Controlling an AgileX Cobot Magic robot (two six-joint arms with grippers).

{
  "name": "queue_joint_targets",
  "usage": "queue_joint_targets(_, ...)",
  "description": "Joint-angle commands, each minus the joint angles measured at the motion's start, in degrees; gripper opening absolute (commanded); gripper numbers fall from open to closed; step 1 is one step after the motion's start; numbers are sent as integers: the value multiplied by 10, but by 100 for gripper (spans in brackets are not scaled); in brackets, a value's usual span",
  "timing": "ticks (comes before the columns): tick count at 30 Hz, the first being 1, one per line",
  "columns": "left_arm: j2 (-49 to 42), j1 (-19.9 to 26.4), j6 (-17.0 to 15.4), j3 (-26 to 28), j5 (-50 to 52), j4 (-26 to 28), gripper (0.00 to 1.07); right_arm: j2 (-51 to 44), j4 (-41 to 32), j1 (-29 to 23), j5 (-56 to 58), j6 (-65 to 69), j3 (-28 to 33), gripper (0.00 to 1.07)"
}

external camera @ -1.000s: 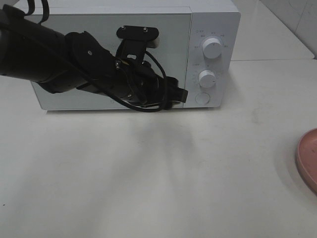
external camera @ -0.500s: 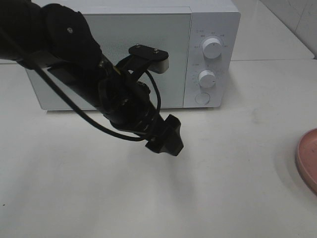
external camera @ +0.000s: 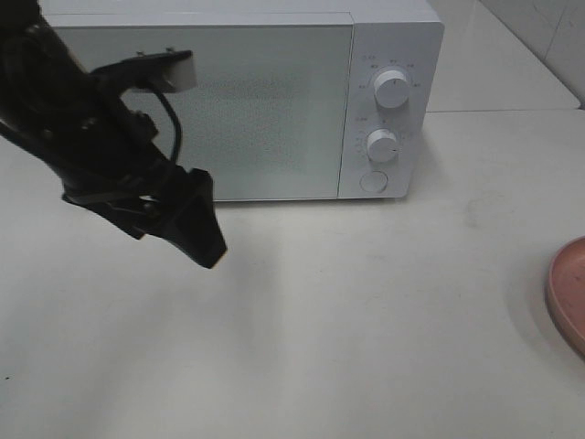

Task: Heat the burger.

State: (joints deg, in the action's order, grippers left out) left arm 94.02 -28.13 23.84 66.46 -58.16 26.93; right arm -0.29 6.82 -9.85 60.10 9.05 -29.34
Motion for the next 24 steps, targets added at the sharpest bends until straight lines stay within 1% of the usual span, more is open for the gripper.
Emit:
queue_joint_targets(1,-33,53,-34,-1,-54,-35,98,-15,0,5,-4,-3,1,75)
queue_joint_targets(2,-41,68,-41,-1,-64,-44,98,-15,0,5,-4,-3,1,75)
queue_joint_targets(3,-41,68,-41,-1,-64,-44,98,-15,0,5,-4,-3,1,75)
queue_joint_targets(5,-70,120,-64,-1,-90,-66,98,-15,0,5,-4,-3,1,75)
queue_joint_targets(8,-80,132,-68,-1,-97,-71,98,-15,0,5,-4,-3,1,75)
queue_joint_targets(9,-98,153,-77,-1,-108,-82,98,-15,0,5,-4,-2,1,75)
queue_joint_targets(10,-108,163,-80,-1,-114,-89,98,-15,0,5,-4,-2,1,75)
queue_joint_targets(11,-108,163,-80,-1,-114,-89,98,-15,0,5,-4,-2,1,75)
queue_joint_targets(13,-147,200,-100,-15,-123,-117,98,-15,0,5,-4,-2,1,75)
queue_joint_targets(14,-147,200,-100,-15,-123,-117,98,-15,0,5,-4,-2,1,75)
queue_joint_targets(15,-159,210,-104,-25,-123,-124,98,-15,0,5,-4,-2,1,75)
queue_joint_targets(16,-183,229,-110,-45,-123,-133,98,-15,0,5,-4,-2,1,75)
queue_joint_targets(19,-197,241,-110,-56,-123,-136,98,-15,0,5,-4,-2,1,75)
queue_joint_targets(21,-253,290,-110,-111,-124,-138,98,-15,0,5,-4,-2,1,75)
queue_joint_targets(22,-253,290,-110,-111,-124,-138,98,-15,0,5,-4,-2,1,75)
queue_joint_targets(23,-266,300,-110,-122,-124,-138,98,-15,0,5,-4,-2,1,75)
queue_joint_targets(24,-299,324,-110,-150,-124,-140,98,-15,0,5,-4,-2,1,75)
